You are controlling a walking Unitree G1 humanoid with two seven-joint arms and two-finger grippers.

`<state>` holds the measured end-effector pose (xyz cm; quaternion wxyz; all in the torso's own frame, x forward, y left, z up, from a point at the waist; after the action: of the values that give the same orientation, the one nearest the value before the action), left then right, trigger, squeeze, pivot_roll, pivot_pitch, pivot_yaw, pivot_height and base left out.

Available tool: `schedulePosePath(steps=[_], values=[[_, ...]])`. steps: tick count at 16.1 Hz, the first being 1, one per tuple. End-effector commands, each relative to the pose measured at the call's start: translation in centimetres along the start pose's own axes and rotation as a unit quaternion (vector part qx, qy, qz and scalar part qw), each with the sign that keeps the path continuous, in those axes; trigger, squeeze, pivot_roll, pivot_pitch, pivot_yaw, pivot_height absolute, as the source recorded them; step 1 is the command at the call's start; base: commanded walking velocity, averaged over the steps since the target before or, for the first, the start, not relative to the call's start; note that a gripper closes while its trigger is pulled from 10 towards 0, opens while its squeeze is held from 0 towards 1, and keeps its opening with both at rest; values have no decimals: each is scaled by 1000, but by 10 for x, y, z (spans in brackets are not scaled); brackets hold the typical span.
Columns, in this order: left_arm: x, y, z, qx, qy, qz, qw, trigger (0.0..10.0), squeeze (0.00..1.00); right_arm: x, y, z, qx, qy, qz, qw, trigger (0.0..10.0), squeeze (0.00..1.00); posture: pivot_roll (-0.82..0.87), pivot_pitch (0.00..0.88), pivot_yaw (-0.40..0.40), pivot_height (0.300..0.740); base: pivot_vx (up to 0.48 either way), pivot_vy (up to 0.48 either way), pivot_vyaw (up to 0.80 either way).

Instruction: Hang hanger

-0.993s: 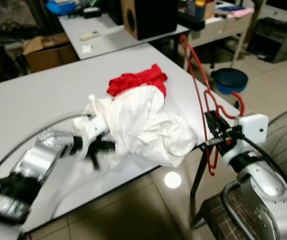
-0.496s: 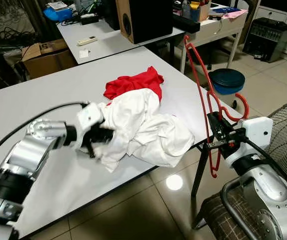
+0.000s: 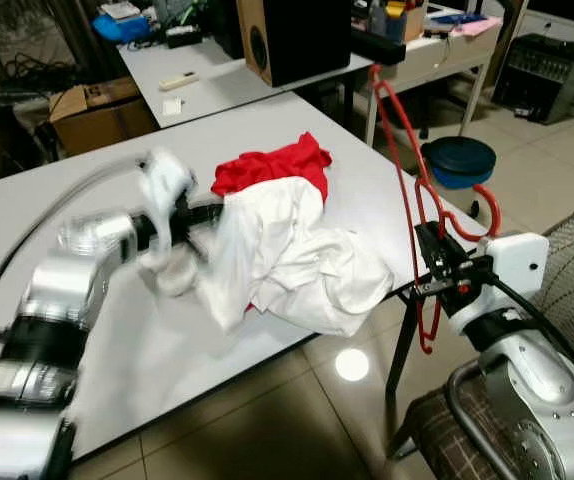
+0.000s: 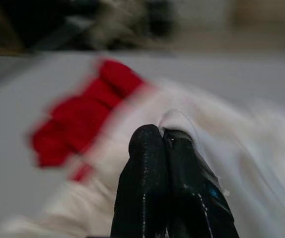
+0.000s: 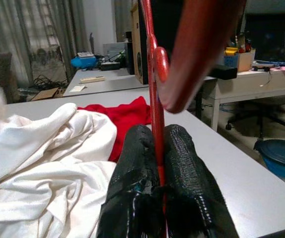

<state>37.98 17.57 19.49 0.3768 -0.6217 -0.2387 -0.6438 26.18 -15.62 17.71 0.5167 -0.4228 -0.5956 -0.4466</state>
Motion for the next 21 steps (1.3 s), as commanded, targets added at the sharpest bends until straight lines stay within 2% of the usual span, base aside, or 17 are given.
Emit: schedulePosePath(steps=[1, 2, 3, 4, 5, 6, 7, 8, 10, 13, 14, 15, 16, 18, 19, 20, 21], values=[[9, -3, 26, 91, -48, -25, 994, 0, 0, 2, 1, 2, 1, -2, -1, 1000, 10000, 0, -114, 0, 139, 740, 0, 0, 0], [-4, -2, 45, 172, -67, 22, 983, 0, 0, 1, 2, 3, 0, -2, -1, 1000, 10000, 0, -113, 0, 142, 740, 0, 0, 0], [-24, -3, 48, 194, -40, 86, 976, 0, 0, 0, 2, 3, -1, -2, 1, 1000, 10000, 0, -113, 0, 143, 740, 0, 0, 0], [-45, -3, 44, 190, -21, 138, 972, 3569, 0, -1, 1, 4, -2, -2, 4, 1000, 10000, 0, -113, 0, 147, 740, 0, 0, 0], [-60, -5, 41, 179, -5, 173, 969, 10000, 0, -2, 1, 4, -3, -1, 5, 1000, 10000, 0, -117, 0, 151, 740, 0, 0, 0], [-73, -6, 34, 149, 5, 191, 970, 10000, 0, -3, 0, 4, -5, -1, 7, 1000, 10000, 0, -119, 0, 156, 740, 0, 0, 0], [-77, -7, 31, 138, 7, 194, 971, 10000, 0, -3, -1, 5, -6, -1, 8, 1000, 10000, 0, -119, 0, 157, 740, 0, 0, 0], [-84, -10, 27, 117, 13, 206, 972, 10000, 1000, -4, -2, 5, -7, -1, 9, 1000, 10000, 0, -119, 0, 159, 740, 0, 0, 0], [-102, -27, 27, 83, 43, 259, 961, 10000, 1000, -5, -3, 5, -10, 1, 11, 1000, 10000, 0, -117, 0, 166, 740, 0, 0, 0], [-108, -51, 39, 65, 61, 293, 952, 10000, 1000, -6, -4, 9, -11, 4, 11, 1000, 10000, 0, -110, 0, 170, 740, 0, 0, 0], [-105, -65, 45, 45, 59, 289, 955, 10000, 1000, -7, -4, 11, -9, 7, 11, 1000, 10000, 0, -106, 0, 170, 740, 0, 0, 0], [-94, -78, 38, -20, 54, 241, 969, 10000, 1000, -7, -5, 13, -3, 12, 11, 1000, 10000, 0, -98, 0, 159, 740, 0, 0, 0], [-91, -82, 35, -41, 56, 229, 971, 10000, 1000, -7, -5, 13, -1, 14, 12, 1000, 10000, 0, -96, 0, 158, 740, 0, 0, 0], [-87, -85, 31, -44, 35, 195, 979, 10000, 1000, -10, -6, 15, 10, 15, 19, 1000, 10000, 0, -90, 0, 151, 740, 0, 0, 0], [-78, -85, 25, -17, 5, 124, 992, 10000, 0, -10, -7, 17, 22, 17, 25, 999, 10000, 0, -86, 0, 126, 740, 0, 0, 0], [-75, -86, 23, -7, -4, 104, 994, 10000, 0, -10, -7, 17, 25, 18, 26, 999, 10000, 0, -86, 0, 126, 740, 0, 0, 0], [-67, -86, 19, 18, -14, 55, 998, 10000, 0, -10, -7, 19, 34, 18, 29, 999, 10000, 0, -71, 0, 101, 740, 0, 0, 0]])
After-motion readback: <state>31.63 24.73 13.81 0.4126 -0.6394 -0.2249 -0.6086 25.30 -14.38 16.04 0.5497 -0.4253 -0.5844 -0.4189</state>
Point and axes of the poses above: a point about 5 cm out from each wrist's last joint towards the gripper, its own y axis pointing out of the wrist towards the gripper, its own x axis along the axis of the wrist's last joint, z = x × y, the point moved 3 cm from there along y, pointing out of the wrist towards the gripper
